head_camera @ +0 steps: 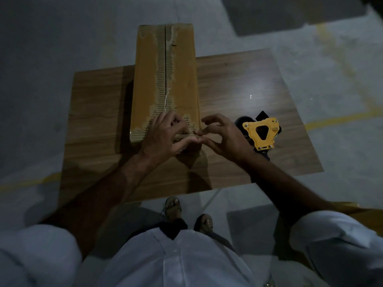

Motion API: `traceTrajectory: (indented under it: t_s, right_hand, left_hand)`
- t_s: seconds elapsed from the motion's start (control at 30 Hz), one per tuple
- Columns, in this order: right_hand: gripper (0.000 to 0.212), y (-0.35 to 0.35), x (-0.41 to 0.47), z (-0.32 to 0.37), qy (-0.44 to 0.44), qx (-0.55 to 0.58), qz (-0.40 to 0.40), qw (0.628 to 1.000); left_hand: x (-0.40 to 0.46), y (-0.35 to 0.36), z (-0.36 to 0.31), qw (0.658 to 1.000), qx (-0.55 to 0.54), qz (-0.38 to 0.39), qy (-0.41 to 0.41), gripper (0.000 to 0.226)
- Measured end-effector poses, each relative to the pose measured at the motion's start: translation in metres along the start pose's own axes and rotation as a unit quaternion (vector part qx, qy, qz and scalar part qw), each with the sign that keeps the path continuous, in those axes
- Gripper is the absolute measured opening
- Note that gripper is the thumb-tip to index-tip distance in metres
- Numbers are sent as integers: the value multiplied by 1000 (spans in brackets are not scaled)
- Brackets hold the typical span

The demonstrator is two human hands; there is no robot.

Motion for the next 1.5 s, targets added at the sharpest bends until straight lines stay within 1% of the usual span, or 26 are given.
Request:
traceTrajectory:
  t_s: [0.1,0.2,0.27,0.3,0.37,0.43,0.5,0.57,0.67,0.73,0.8,0.9,1.0,1.1,1.17,1.27,1.33,1.4,1.5]
  right_hand:
    - [36,12,-14,0,-5,-16,-34,999]
    - [42,17,-17,1,15,-21,-48,999]
    - [42,15,-16,3,16,-26,-38,999]
    - [42,11,-14,5,4,-25,-30,999]
    - [38,2,-7,9,-27,-27,-16,999]
    - [37,-1,2,9,-44,-42,-9,998]
    - [34,3,3,4,-39,-45,-13,998]
    - [31,9,-3,0,-33,-32,-37,998]
    - [40,21,-15,0,-12,-3,-54,998]
    - [41,21,-15,4,-6,5,-53,999]
    - [39,15,-11,5,-13,-5,-38,999]
    - [30,1,2,10,-53,-23,-25,998]
    - [29,0,7,11,-75,-31,-33,996]
    - [29,15,-6,1,-44,-33,-28,998]
    - [32,19,-11,-1,-24,-29,-27,999]
    - [30,9,-5,14,-62,-26,-54,996]
    - [29,6,1,23,-96,-43,-58,993]
    - [27,9,5,26,-106,-44,-61,992]
    - [25,13,0,23,-87,-35,-84,992]
  left_hand:
    - [-5,6,-6,996,79,10,35,41]
    - [-5,9,-8,994,105,25,31,40]
    - [-5,9,-8,995,89,37,11,44]
    - [-4,7,-6,997,64,40,1,44]
    - [-1,3,-2,999,-3,38,-8,39]
    - [2,0,-1,999,-31,34,6,33]
    - [-1,-1,-1,999,-18,26,15,32]
    - [-5,2,-1,1000,17,19,5,34]
    - [-7,7,-3,998,57,34,-9,38]
    - [-7,7,-3,998,45,51,-8,44]
    - [-6,4,0,998,10,63,-6,48]
    - [-3,-1,2,998,-39,53,-9,39]
    - [-3,0,0,999,-20,33,-12,30]
    - [-4,4,-1,999,6,36,-31,38]
    - [-5,2,-1,998,2,45,-32,42]
    - [-10,-5,-1,998,-41,43,-28,43]
    - [-14,-10,1,997,-63,17,-45,38]
    - [-16,-10,2,997,-52,-3,-64,33]
    - [-17,-8,-3,998,-21,-10,-62,28]
Point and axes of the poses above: each hand's wrist, its own x-axis towards the middle knuckle, its own y-axis out of the palm, z = x × y, the point moved 10 cm from there along x, towards the middle knuckle, and after that the axes turned 9 degrees about y, right-handed, at the moved point
